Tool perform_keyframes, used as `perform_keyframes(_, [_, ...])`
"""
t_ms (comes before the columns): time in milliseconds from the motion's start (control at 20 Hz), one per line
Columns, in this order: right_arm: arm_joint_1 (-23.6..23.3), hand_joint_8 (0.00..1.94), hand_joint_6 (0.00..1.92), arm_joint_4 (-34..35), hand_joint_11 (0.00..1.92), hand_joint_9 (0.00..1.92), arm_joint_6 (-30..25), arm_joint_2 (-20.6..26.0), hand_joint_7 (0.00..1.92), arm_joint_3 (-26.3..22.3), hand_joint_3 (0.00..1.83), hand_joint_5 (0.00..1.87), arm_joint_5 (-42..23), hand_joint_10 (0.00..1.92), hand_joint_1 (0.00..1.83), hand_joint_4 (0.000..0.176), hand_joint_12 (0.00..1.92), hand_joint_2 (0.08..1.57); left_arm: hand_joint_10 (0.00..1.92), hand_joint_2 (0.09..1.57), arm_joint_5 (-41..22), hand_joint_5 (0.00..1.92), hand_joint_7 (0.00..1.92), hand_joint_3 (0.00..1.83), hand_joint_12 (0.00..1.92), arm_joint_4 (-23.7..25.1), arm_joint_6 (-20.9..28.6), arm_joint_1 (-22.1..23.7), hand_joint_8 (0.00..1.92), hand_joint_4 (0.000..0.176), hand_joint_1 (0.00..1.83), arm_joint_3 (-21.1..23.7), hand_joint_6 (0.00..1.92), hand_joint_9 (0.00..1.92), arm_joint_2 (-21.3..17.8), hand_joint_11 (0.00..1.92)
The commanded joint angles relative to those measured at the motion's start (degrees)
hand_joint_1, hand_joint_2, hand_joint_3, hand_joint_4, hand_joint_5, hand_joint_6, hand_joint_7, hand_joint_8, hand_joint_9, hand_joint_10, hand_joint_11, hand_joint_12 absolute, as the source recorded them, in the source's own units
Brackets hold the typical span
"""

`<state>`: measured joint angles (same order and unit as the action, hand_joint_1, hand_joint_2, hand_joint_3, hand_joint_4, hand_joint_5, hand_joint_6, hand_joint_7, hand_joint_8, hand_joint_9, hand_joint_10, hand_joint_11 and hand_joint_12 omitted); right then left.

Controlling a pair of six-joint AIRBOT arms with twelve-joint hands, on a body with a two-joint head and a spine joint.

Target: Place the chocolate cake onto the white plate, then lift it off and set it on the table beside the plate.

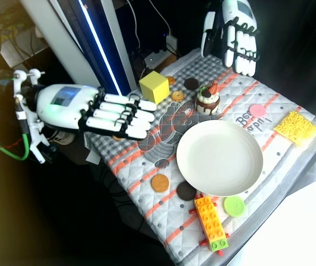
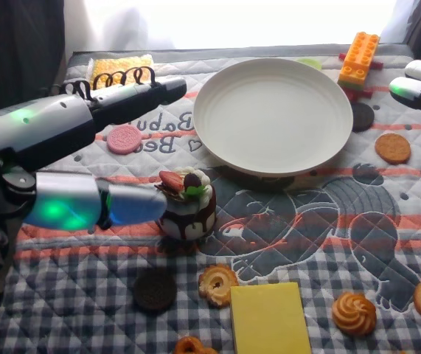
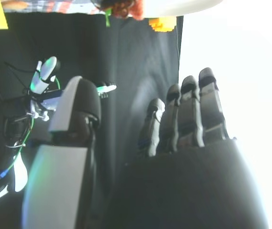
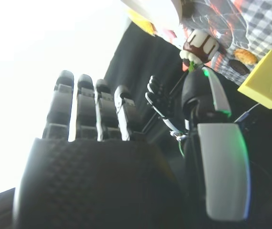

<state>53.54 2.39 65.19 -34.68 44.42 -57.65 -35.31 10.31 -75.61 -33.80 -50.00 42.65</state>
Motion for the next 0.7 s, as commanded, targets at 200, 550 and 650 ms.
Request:
perform_keyframes(200, [-0.39, 0.0, 0.0, 1.0, 0.0, 0.0, 0.17, -0.05, 0.0, 0.26, 0.0, 0.01, -7.06, 0.16, 0.79, 0.0, 1.12, 1.17, 0.0, 1.15, -2.15, 0.0, 0.0, 0.01, 0.0, -1.01, 0.22, 1.57, 0.0, 0.096, 0.56, -1.87, 0.0, 0.0, 2.44, 0.0])
perform_keyframes(550, [-0.37, 0.0, 0.0, 1.54, 0.0, 0.0, 0.16, -0.29, 0.0, 0.38, 0.0, 0.02, -7.07, 0.2, 0.74, 0.0, 1.2, 1.19, 0.0, 1.05, 7.58, 0.0, 0.0, 0.0, 0.0, -1.03, 0.23, 3.42, 0.0, 0.129, 0.76, -6.75, 0.0, 0.0, 8.63, 0.0])
perform_keyframes(650, [-0.37, 0.0, 0.0, 1.65, 0.0, 0.0, 0.15, -0.42, 0.0, 0.43, 0.0, 0.02, -7.08, 0.2, 0.76, 0.0, 1.32, 1.18, 0.0, 1.02, 10.07, 0.0, 0.0, 0.0, 0.29, -1.02, 0.22, 3.61, 0.0, 0.142, 0.8, -8.27, 0.0, 0.0, 10.72, 0.0])
